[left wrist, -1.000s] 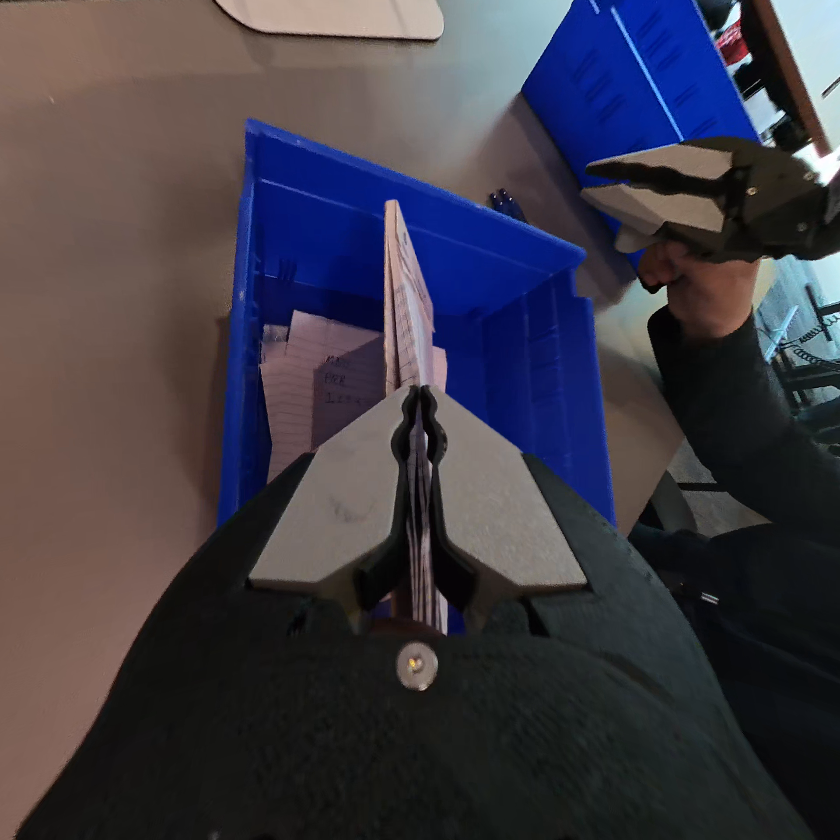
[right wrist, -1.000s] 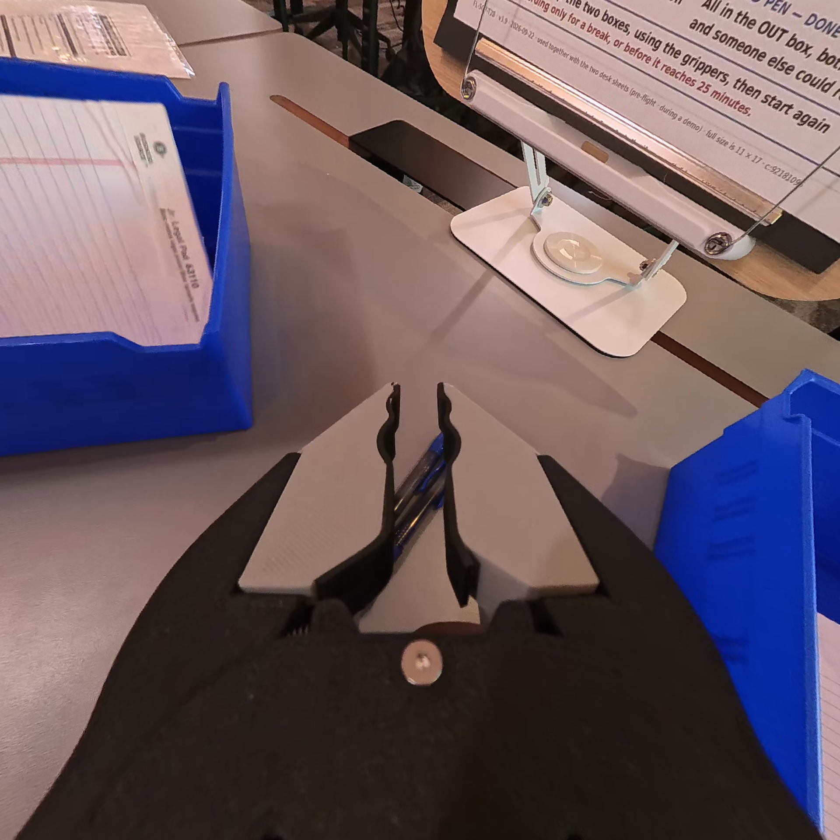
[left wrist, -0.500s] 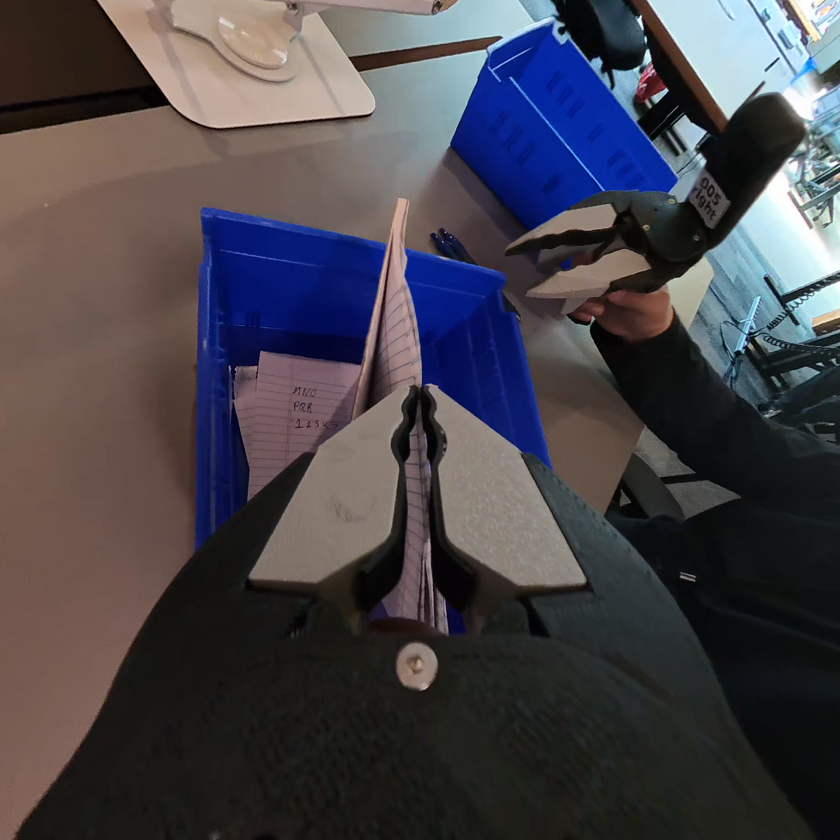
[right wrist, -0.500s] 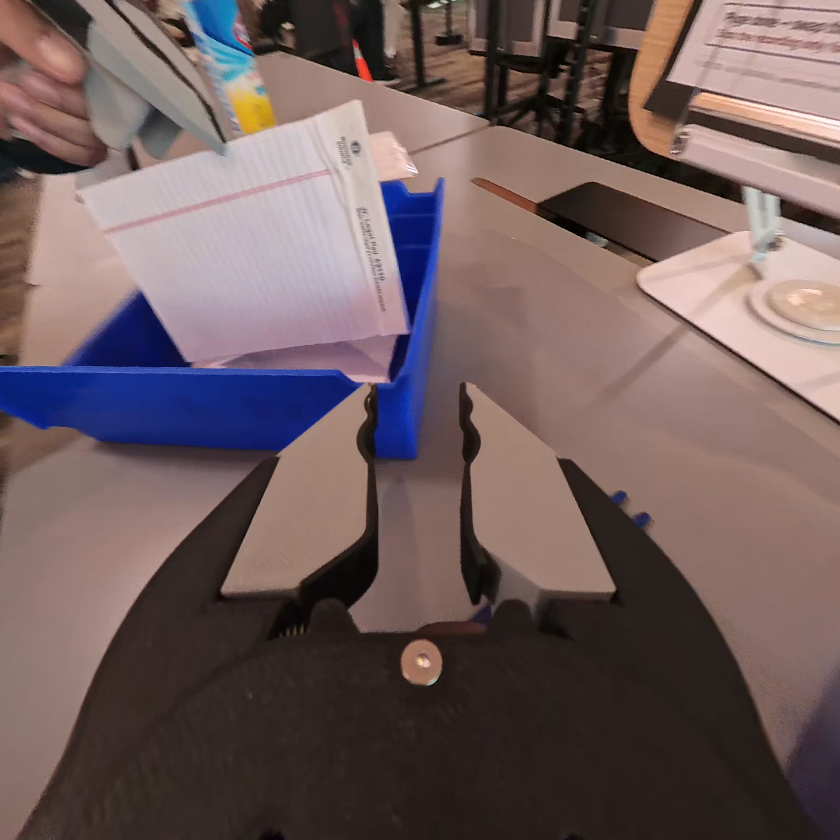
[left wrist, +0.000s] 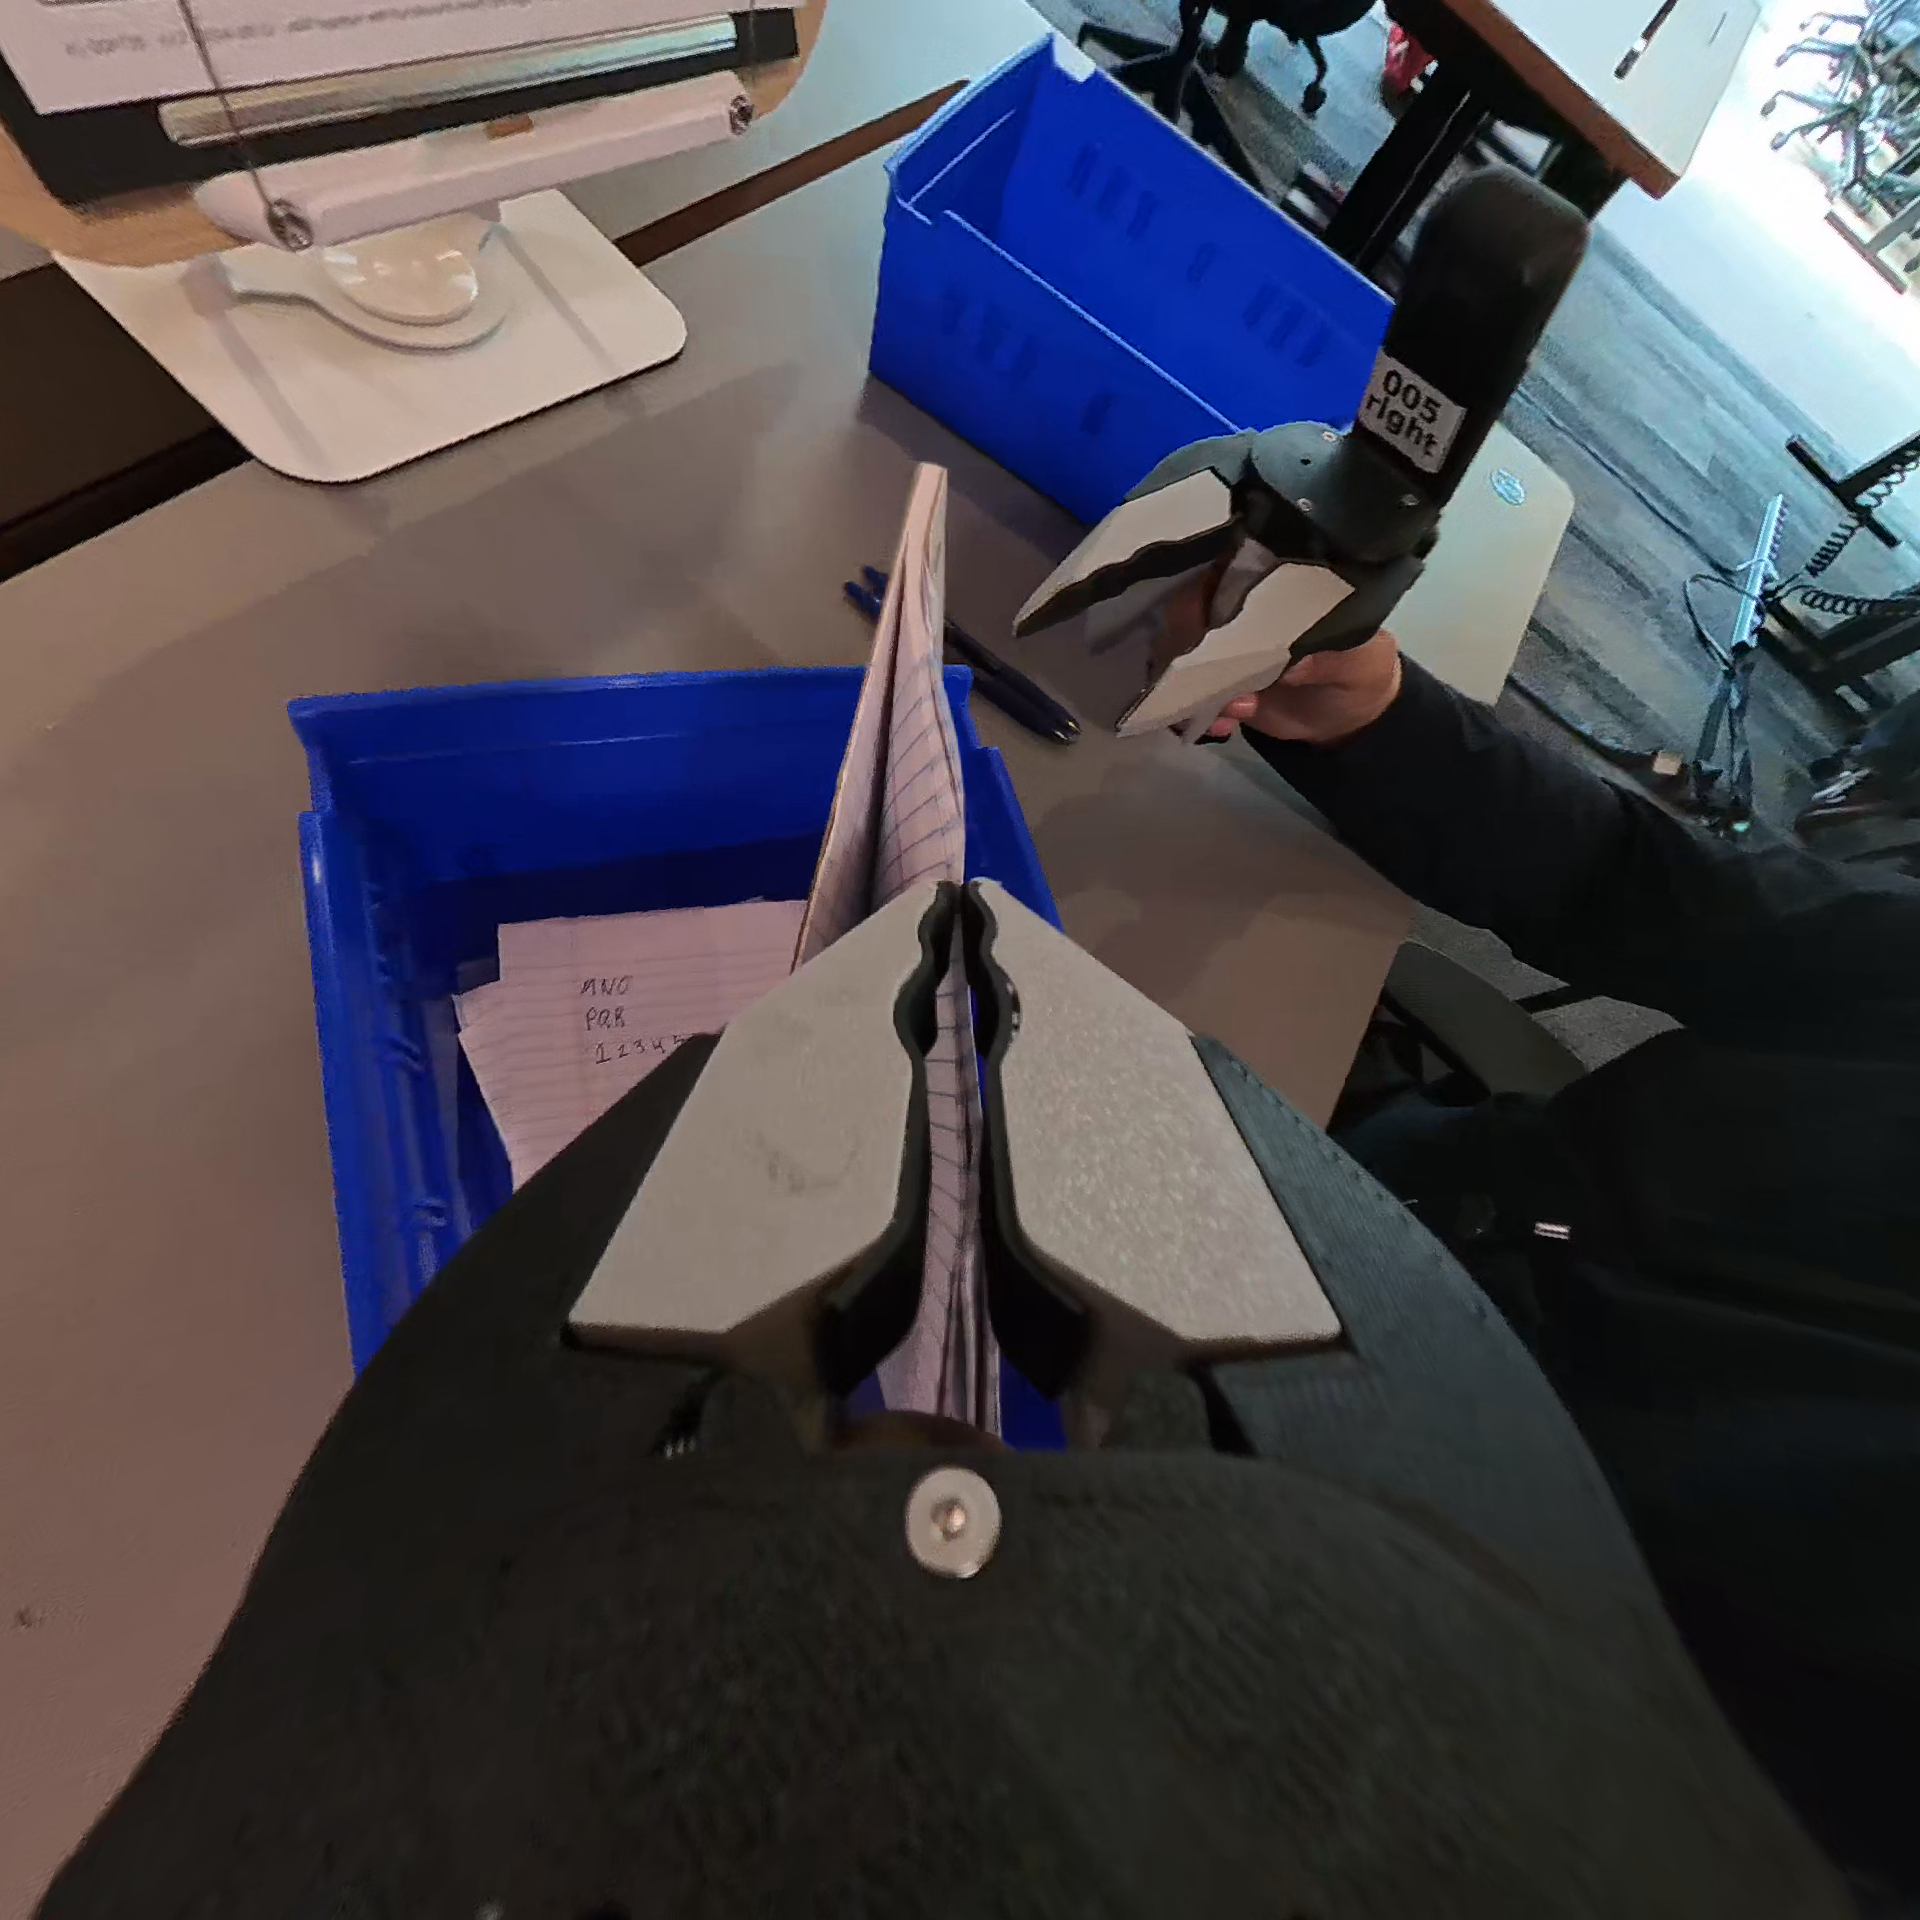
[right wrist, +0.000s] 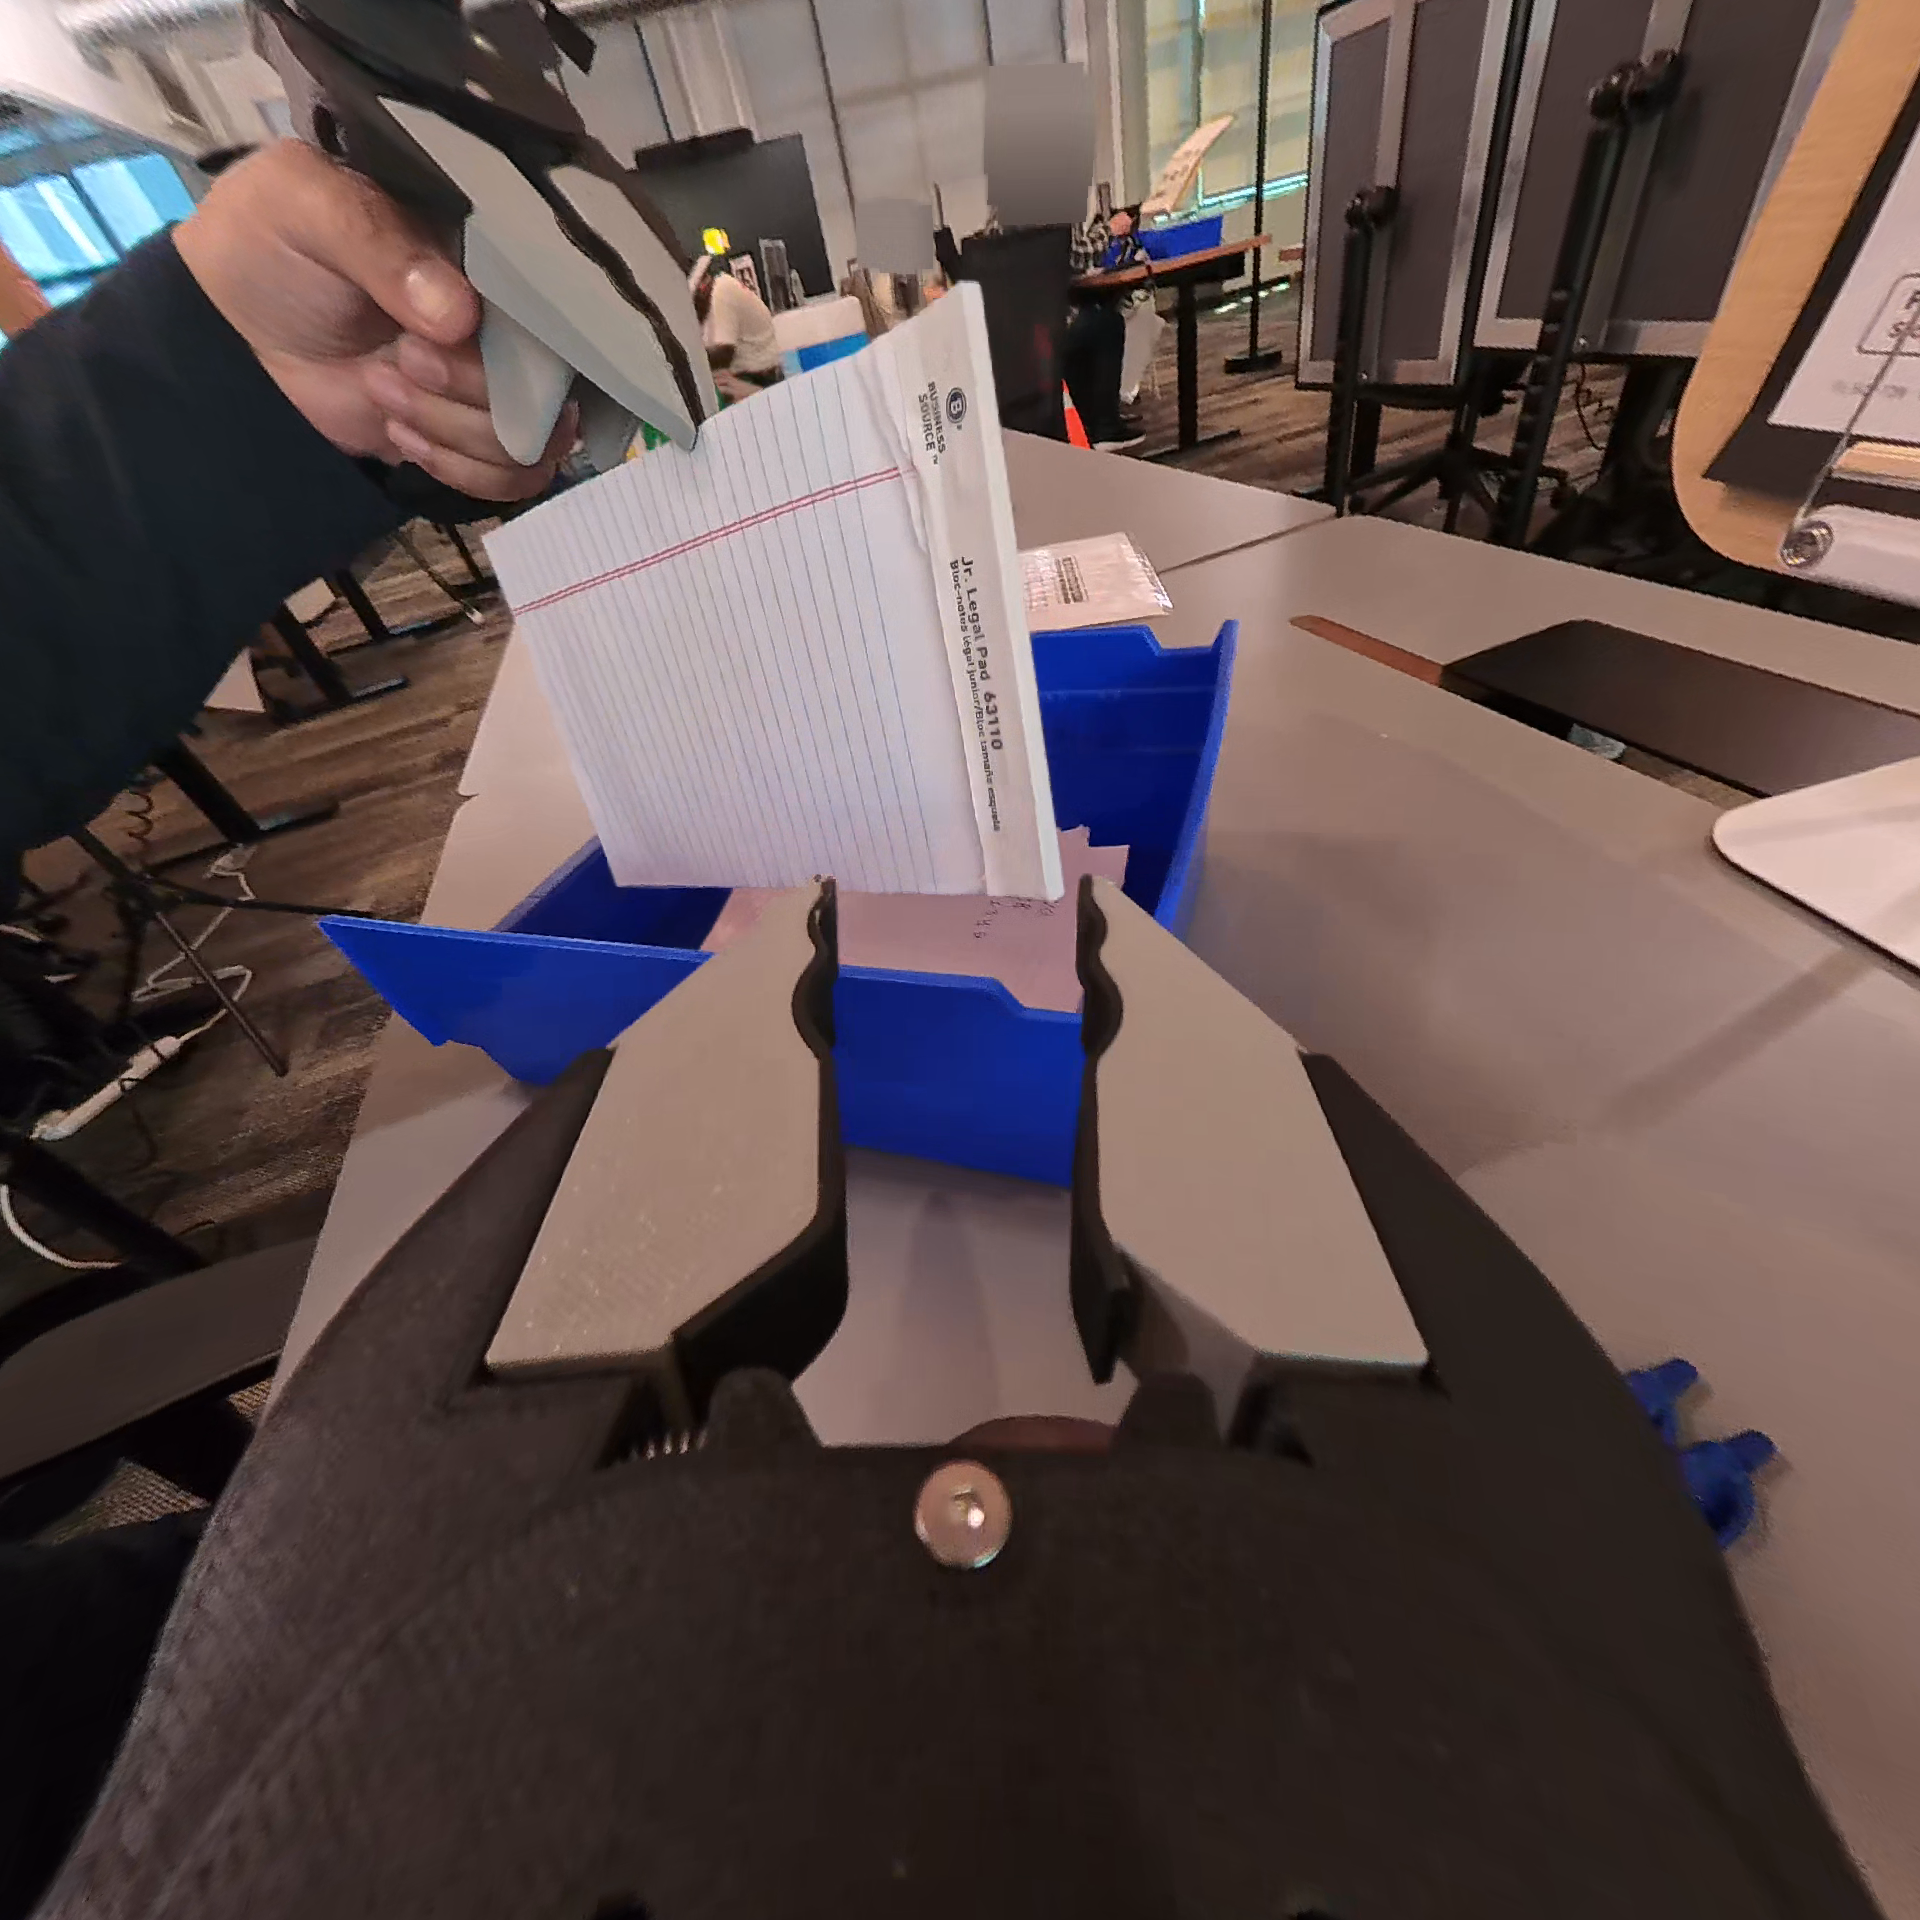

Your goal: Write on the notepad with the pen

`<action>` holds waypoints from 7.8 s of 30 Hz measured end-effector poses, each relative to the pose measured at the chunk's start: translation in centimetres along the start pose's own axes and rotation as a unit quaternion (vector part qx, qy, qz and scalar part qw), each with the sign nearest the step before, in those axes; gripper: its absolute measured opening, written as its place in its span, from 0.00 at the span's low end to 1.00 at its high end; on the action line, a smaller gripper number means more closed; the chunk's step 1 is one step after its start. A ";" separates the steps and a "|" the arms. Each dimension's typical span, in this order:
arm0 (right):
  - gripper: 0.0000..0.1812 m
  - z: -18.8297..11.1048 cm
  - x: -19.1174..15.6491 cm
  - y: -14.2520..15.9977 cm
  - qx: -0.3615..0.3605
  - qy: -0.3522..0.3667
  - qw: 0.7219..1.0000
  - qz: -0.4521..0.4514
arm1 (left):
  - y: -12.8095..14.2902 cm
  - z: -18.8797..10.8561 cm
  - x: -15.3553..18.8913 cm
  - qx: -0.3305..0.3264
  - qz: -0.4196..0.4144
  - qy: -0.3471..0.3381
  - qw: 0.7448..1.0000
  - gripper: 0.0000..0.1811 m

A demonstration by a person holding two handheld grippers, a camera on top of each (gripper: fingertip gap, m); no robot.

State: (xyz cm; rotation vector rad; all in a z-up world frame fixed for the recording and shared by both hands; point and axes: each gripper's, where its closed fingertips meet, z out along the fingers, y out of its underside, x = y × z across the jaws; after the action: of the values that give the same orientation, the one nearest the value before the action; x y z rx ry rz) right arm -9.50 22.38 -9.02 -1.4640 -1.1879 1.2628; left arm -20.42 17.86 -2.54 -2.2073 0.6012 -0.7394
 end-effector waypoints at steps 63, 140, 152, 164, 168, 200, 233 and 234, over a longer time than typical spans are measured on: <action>0.00 -11.0 1.1 -9.4 0.240 -0.006 0.971 0.005 | 9.8 7.1 -6.8 -0.193 -0.081 -0.188 0.959 0.09; 0.00 3.6 -0.6 13.5 -0.322 0.040 0.934 -0.148 | 2.1 15.0 -5.4 0.113 0.073 -0.271 0.953 0.28; 0.07 -3.9 10.0 7.4 -0.196 0.233 0.952 0.012 | 8.4 18.3 -7.5 -0.074 0.088 -0.274 0.955 0.29; 0.07 -4.8 11.4 11.4 -0.302 0.272 0.913 0.017 | 8.5 19.7 -6.8 -0.062 0.117 -0.246 0.960 0.10; 0.08 -4.8 11.4 11.9 -0.318 0.273 0.908 0.014 | 7.5 18.7 -7.0 -0.042 0.102 -0.272 0.956 0.10; 0.03 -2.5 9.1 8.8 -0.226 0.231 0.946 0.007 | 8.0 19.6 -8.8 -0.030 0.110 -0.286 0.951 0.00; 0.03 0.9 0.0 4.4 -0.090 -0.014 0.996 0.001 | -0.7 14.9 2.8 0.296 0.024 0.092 0.951 0.06; 0.03 0.9 0.0 4.5 -0.090 -0.013 0.996 0.000 | -0.7 15.0 2.9 0.296 0.027 0.092 0.951 0.06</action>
State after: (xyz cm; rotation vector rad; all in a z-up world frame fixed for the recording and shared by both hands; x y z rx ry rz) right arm -9.84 21.51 -13.49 -1.5800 -1.3477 1.2025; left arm -8.34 23.82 -9.69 -1.5762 0.4515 -0.9578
